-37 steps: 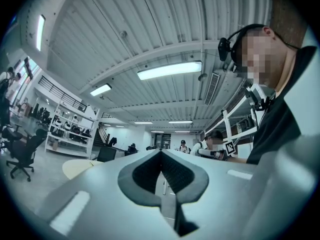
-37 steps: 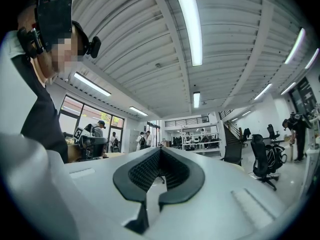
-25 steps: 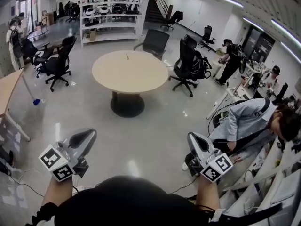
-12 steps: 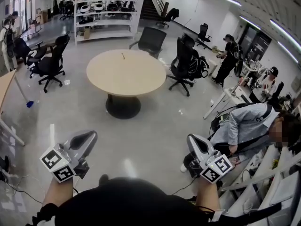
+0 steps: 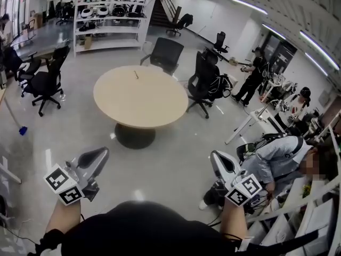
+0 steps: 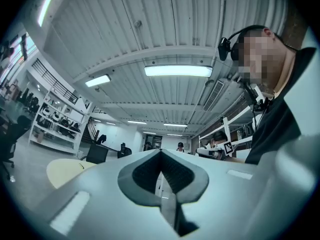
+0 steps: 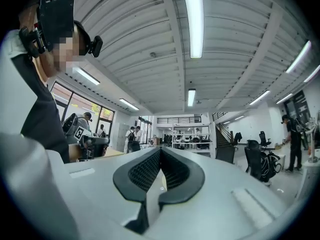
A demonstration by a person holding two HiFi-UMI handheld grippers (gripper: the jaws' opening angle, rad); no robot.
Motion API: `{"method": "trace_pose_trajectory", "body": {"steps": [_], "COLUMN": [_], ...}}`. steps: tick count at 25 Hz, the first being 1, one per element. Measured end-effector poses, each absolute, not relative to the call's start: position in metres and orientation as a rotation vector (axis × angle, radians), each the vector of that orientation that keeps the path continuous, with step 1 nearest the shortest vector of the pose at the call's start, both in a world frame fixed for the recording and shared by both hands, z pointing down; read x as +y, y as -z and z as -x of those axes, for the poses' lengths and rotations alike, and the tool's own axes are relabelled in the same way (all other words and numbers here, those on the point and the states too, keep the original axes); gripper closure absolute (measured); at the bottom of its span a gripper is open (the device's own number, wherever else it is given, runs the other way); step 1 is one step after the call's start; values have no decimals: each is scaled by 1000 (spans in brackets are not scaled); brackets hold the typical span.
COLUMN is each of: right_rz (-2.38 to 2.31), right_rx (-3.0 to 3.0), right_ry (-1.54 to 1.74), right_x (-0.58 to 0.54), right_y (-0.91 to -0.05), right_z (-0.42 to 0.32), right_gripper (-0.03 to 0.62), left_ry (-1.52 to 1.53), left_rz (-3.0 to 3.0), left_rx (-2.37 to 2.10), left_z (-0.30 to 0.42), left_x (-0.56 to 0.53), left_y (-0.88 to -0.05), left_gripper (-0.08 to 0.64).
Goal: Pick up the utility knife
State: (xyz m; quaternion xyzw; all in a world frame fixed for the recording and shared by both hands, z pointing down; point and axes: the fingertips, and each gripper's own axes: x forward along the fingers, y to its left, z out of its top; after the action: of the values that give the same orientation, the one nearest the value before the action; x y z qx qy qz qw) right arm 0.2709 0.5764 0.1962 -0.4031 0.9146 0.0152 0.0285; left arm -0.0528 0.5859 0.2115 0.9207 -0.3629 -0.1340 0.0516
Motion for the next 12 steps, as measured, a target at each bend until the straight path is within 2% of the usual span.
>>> {"method": "trace_pose_trajectory", "body": {"steps": [6,12], "right_rz": [1242,1196], "right_rx": [2829,2865], "right_ry": [-66,-37], "right_x": [517,469], "right_y": [-202,-214], "right_z": [-211,-183], "right_gripper": [578,578], "left_ry": [409,392], "left_rz": [-2790,-2754], "left_rx": [-1139,-1177], "left_z": [120,145], "left_x": [531,495], "left_y": [-222,-235], "left_gripper": [560,560]}}
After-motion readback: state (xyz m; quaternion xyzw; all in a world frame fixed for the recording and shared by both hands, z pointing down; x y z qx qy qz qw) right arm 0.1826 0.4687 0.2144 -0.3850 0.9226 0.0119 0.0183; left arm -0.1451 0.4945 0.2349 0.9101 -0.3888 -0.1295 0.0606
